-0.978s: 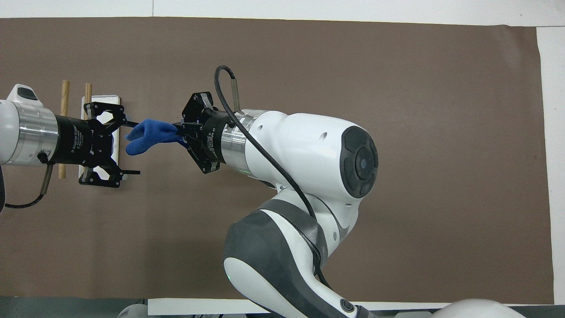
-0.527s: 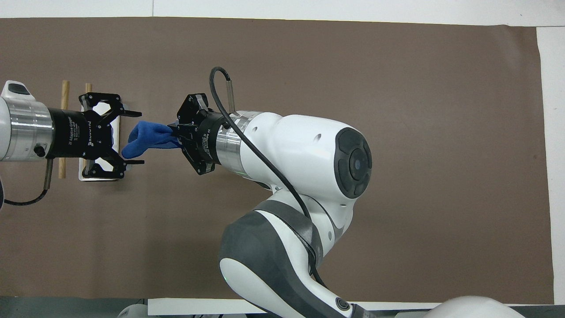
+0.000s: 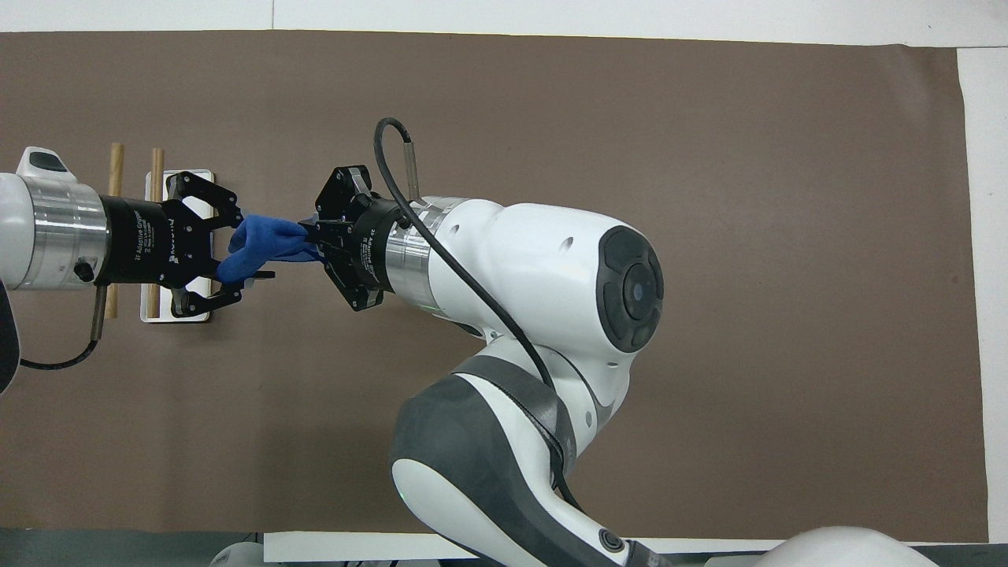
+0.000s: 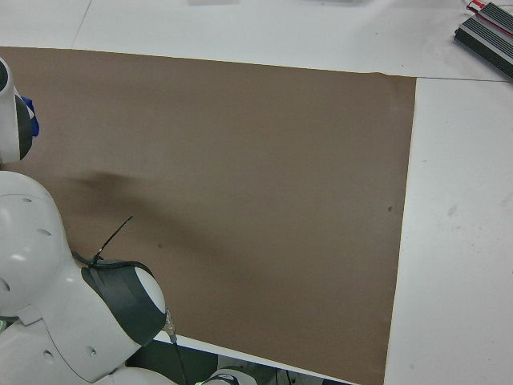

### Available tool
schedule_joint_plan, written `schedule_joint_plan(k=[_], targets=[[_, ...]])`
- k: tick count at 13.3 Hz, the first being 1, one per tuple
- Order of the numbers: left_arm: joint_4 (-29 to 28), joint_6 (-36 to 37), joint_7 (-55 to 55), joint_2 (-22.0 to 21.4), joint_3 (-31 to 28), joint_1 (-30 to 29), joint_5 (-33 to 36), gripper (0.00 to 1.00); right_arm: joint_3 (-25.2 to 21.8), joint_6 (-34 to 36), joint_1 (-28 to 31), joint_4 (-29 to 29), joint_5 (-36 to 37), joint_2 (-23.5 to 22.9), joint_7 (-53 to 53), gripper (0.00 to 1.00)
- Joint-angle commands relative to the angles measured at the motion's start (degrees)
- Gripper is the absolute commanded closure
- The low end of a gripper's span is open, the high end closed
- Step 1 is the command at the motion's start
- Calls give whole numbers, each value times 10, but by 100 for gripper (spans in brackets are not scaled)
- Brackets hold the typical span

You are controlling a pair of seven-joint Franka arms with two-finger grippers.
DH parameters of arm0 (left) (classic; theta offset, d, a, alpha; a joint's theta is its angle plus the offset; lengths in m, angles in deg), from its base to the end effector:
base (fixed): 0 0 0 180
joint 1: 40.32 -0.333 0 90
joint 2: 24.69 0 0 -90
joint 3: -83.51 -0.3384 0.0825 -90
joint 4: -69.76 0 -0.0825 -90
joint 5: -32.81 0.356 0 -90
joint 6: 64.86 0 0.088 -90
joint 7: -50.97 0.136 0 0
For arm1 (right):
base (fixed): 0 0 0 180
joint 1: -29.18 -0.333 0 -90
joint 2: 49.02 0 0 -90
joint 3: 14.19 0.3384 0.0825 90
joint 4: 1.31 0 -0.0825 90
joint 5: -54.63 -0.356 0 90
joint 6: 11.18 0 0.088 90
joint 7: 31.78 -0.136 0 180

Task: Right arm passes towel to left arm to hang
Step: 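Close the left gripper on the towel held by the right gripper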

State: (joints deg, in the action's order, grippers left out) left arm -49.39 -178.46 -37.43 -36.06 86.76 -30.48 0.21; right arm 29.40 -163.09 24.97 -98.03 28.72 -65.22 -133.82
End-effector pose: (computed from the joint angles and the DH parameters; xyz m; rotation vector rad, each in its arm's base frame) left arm 0.4602 -0.1583 0.5372 1.9537 1.8586 -0.4693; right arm 0.4983 0.4523 0.5663 -1.7712 1.4410 0.3930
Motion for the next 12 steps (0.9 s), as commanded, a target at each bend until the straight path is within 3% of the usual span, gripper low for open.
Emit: schedule_joint_plan(k=[1,6,7,10,12], targets=[[-14,-17,-2,-8,-4,5,-6,94,7,-1,2,10,-3,-9,-3,100],[-13,-18,-1,-8,-4,5,-6,99,6,2,3,10,-3,-9,-1,100],[-10,-19,2,-7,-4,6,-5,99,6,4,4,10,-2,-8,1,95],[-7,-29,9,-1,-4,10,0,99,5,13,9,10,-2,-7,3,48],[-5,-34,22,0,-4,10,0,99,4,13,8,10,-2,-6,4,41]])
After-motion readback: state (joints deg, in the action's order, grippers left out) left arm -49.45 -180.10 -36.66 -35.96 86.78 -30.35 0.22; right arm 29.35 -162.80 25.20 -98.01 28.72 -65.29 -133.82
